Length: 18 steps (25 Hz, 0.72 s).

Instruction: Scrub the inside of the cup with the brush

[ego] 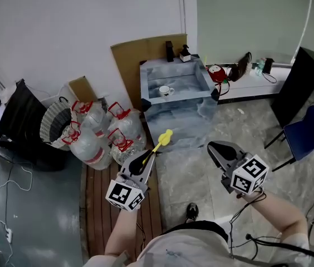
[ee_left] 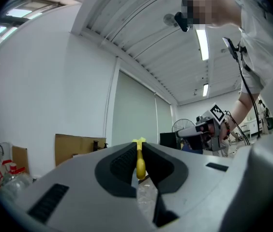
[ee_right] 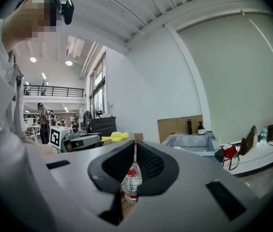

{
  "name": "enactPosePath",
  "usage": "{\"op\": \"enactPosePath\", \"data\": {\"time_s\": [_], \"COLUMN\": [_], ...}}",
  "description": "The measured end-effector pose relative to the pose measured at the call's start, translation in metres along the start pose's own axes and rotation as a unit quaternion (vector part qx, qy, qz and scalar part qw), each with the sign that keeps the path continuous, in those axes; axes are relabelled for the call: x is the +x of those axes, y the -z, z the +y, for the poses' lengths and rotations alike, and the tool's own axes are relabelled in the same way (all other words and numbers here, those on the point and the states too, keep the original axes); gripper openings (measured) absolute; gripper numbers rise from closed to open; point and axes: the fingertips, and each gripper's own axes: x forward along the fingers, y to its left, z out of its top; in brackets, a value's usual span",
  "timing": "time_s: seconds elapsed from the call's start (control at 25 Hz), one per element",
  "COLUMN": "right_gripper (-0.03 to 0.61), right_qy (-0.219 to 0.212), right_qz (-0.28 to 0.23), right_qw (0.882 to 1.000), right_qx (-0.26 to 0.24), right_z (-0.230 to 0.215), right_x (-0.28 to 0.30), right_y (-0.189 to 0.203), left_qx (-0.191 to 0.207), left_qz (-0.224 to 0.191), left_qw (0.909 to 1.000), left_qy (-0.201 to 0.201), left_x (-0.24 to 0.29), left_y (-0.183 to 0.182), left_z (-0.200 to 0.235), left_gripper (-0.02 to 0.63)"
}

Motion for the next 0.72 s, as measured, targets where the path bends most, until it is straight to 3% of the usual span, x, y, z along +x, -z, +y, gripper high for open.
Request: {"op": "enactPosePath", "data": {"time_s": [0.6,0.64,0.72], "right_gripper": [0.020,0.027,0.128], "right_qy": [-0.057,-0.064,-0.073], "right_qz": [0.013,0.015,0.017], "right_qw": [0.998,0.998,0.997], "right_qx": [0.014,0.014,0.011], "right_z": [-0.085,-0.089,-0.097], "right_x": [0.024,0.026,0.030], "right_y": [-0.003,-0.003,-0.003], "left_qx": [0.002,0.003,0.006], "left_qz": [0.015,0.015,0.013], "left_qw": [0.9989,0.9986,0.9985], "left_qy": [-0.045,-0.050,-0.053], "left_x": [0.079,0.083,0.091], "left_y": [0.016,0.017,0.019], "left_z": [0.011,0.012,0.013], "left_gripper": [0.035,0.035,0.035]}}
